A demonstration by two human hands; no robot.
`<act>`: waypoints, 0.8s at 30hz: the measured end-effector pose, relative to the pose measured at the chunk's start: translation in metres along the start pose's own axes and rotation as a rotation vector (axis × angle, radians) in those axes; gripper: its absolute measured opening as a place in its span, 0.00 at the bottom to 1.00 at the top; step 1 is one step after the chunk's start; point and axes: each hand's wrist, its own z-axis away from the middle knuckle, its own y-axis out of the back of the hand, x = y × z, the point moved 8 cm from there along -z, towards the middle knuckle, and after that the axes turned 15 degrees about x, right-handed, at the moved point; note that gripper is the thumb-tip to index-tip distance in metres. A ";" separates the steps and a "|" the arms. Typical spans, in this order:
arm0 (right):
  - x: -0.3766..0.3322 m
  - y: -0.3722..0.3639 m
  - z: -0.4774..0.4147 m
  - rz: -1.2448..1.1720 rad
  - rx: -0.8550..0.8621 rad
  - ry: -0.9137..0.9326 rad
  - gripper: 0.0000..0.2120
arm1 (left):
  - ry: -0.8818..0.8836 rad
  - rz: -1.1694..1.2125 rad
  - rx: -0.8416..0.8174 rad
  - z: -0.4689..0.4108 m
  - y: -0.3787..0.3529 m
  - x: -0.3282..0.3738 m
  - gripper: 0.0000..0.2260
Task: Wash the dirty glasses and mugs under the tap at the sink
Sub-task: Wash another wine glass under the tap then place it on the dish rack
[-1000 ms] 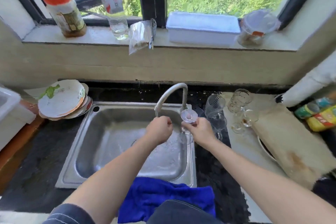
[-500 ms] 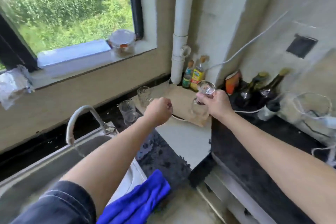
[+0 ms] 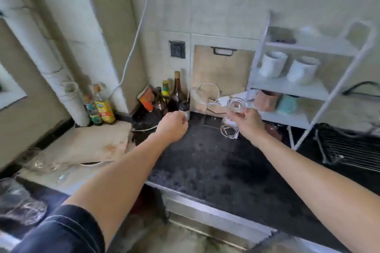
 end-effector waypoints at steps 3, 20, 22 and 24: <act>0.053 0.070 -0.019 0.054 0.051 -0.038 0.14 | -0.075 0.041 -0.062 -0.005 -0.055 0.078 0.10; 0.287 0.347 -0.050 0.370 0.373 -0.408 0.13 | -0.549 0.255 -0.362 0.000 -0.276 0.401 0.10; 0.308 0.378 -0.054 0.450 0.419 -0.441 0.17 | -0.596 0.285 -0.349 -0.003 -0.288 0.436 0.10; 0.328 0.409 -0.057 0.503 0.471 -0.485 0.17 | -0.648 0.303 -0.349 0.000 -0.298 0.469 0.10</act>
